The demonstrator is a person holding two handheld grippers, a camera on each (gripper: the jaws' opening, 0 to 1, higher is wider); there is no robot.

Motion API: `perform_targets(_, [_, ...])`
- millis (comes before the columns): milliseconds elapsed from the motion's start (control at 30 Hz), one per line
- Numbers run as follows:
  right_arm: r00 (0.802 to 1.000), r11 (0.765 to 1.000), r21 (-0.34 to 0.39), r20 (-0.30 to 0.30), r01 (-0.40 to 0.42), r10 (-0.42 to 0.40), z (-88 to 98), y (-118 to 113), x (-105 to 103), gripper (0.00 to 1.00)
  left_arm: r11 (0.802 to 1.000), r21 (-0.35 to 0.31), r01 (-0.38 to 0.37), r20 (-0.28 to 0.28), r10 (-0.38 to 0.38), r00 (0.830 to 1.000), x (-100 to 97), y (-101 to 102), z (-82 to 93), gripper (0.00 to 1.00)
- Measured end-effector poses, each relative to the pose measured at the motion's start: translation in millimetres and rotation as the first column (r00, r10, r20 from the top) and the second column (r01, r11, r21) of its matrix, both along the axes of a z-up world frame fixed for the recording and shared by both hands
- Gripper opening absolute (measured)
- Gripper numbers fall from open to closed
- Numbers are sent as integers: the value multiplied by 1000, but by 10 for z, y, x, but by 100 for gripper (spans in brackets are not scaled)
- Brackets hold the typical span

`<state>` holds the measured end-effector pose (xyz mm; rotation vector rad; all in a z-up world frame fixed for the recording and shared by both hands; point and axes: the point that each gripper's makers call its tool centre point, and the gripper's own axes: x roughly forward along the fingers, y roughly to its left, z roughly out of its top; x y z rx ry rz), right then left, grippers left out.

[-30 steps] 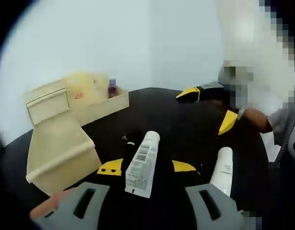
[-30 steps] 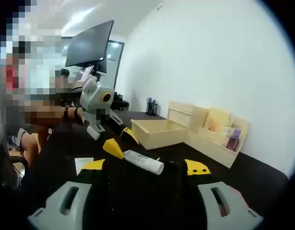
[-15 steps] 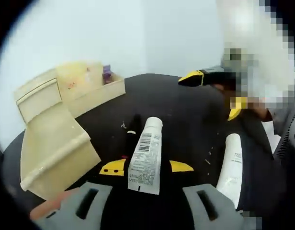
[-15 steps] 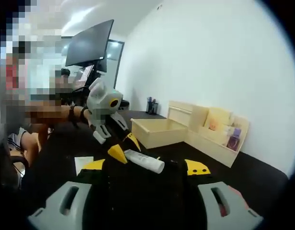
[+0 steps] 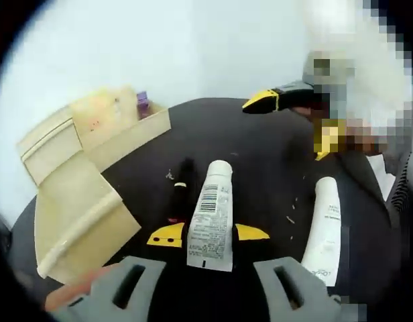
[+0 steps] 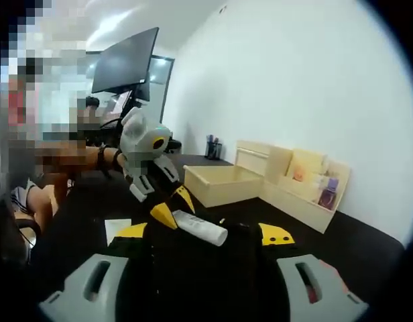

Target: Open the drawer, pick up the cosmetic bottles from the table one by one, place them into the drawer, release the gripper, close the drawer, and move the gripper away

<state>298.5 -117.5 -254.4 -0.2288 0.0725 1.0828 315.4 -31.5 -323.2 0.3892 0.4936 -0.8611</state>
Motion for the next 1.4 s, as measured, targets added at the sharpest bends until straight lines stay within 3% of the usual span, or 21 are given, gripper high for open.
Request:
perform_targets(100, [1000,1000,4,-8,1,-1,-5,-11,16,58,1000,11,16,15,-17,1000,-50,-30,11,23])
perform_targets(167, [1000,1000,0,-8,0,0,-15,-20,27,57,999,-37,33,41,-31,999,-76,-70,129,15])
perform_targets(267, [1000,1000,-13,-7,-3,3,-40,-24,39,55,998,-52,32,22,-30,999,-111,-59,158,12])
perform_targets(567, [1000,999,-35,-10,-8,8,-90,7,39,55,999,41,18,91,-22,996,-125,-19,78,14])
perform_targets(700, [1000,999,-43,-10,-14,14,-109,30,14,54,996,85,23,115,-33,993,-114,8,59,21])
perform_targets(800, [1000,999,-48,-9,-17,17,-115,41,-10,54,997,65,29,77,-34,996,-100,23,16,34])
perform_targets(900, [1000,999,-48,-10,-20,19,-104,36,-11,54,999,40,25,69,-27,997,-40,33,30,37])
perform_targets(1033, [1000,998,-53,-11,-20,20,-121,41,-23,54,999,4,42,18,-42,999,-38,-33,3,32])
perform_targets(1300, [999,998,-51,-13,-31,30,-130,32,-33,53,995,-13,95,-10,-95,995,-202,-134,14,26])
perform_targets(1400, [995,994,-43,5,-98,99,-103,77,-157,42,985,-32,172,-35,-173,984,-369,-205,12,26])
